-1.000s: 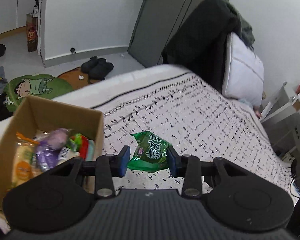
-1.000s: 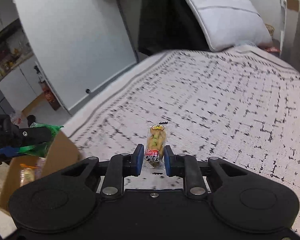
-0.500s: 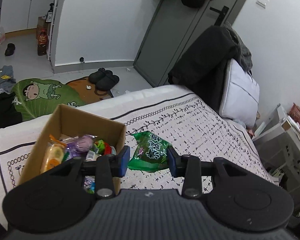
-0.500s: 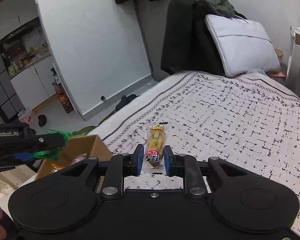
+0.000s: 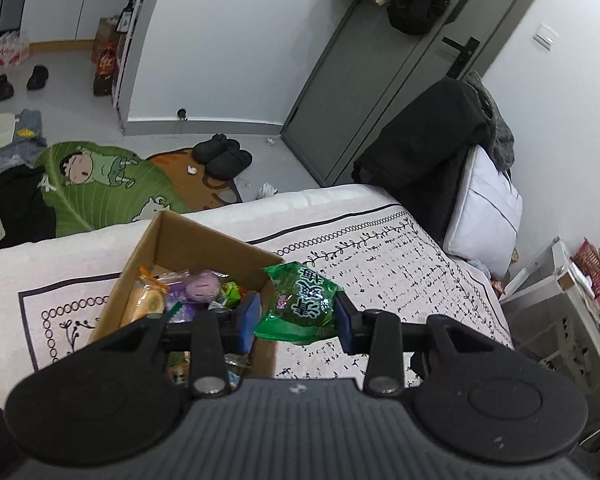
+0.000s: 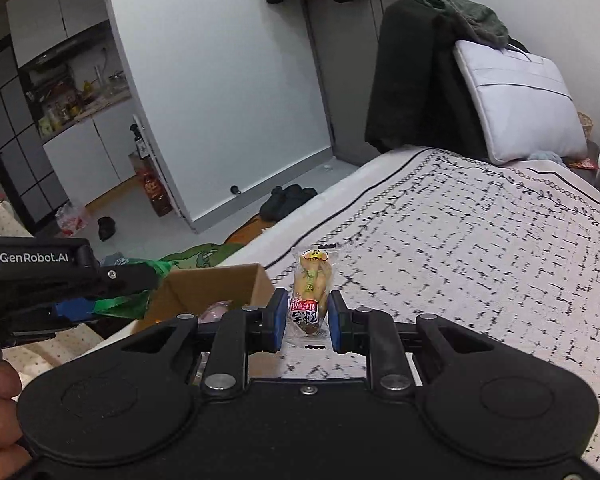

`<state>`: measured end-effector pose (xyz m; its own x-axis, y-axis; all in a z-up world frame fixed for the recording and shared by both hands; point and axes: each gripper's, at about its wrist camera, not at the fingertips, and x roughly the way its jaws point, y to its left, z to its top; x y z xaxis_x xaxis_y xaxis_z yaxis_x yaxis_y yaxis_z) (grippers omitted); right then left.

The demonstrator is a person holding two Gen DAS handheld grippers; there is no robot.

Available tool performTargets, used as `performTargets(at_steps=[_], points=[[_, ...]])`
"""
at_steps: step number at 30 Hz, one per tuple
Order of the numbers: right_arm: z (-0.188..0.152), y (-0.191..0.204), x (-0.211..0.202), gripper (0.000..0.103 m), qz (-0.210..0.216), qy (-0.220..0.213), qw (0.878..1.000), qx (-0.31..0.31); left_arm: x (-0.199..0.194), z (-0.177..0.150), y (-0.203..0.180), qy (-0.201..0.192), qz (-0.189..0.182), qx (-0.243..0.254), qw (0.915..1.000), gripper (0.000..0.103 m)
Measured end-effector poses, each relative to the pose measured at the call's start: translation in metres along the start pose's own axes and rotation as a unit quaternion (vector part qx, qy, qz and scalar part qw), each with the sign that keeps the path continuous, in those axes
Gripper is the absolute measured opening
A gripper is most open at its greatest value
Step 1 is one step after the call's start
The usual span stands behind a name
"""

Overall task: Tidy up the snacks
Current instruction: 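Carry the green bag and yellow candy over the cardboard box, then open both grippers to drop the green bag and yellow candy into the box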

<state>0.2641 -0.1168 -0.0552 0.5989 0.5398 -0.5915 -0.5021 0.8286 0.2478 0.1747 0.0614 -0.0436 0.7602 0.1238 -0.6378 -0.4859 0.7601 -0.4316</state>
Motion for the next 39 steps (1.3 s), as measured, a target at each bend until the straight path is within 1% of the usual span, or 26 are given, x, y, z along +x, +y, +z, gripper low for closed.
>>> performTargets(at_steps=[4,12,19,26,32,36,39], points=[[0.000,0.012,0.005,0.021,0.010,0.002,1.000,0.008,-0.006,0.010,0.019,0.007,0.001,-0.012,0.9999,0.039],[-0.005,0.036,0.025,0.021,0.033,0.019,0.999,0.007,-0.007,0.032,0.044,0.006,0.007,-0.024,0.9997,0.039],[-0.007,0.054,0.041,0.021,0.049,0.034,0.998,0.004,0.009,0.045,0.066,0.014,0.016,-0.049,0.9986,0.039],[-0.007,0.065,0.055,0.021,0.055,0.047,0.997,0.000,0.030,0.054,0.074,0.021,0.019,-0.060,0.9978,0.039],[-0.006,0.073,0.066,0.021,0.057,0.057,0.997,-0.004,0.049,0.057,0.082,0.027,0.025,-0.071,0.9968,0.039],[-0.004,0.076,0.073,0.021,0.058,0.061,0.996,-0.003,0.058,0.058,0.088,0.027,0.036,-0.082,0.9956,0.039],[-0.003,0.080,0.078,0.021,0.056,0.066,0.996,-0.008,0.064,0.058,0.092,0.031,0.039,-0.084,0.9952,0.042]])
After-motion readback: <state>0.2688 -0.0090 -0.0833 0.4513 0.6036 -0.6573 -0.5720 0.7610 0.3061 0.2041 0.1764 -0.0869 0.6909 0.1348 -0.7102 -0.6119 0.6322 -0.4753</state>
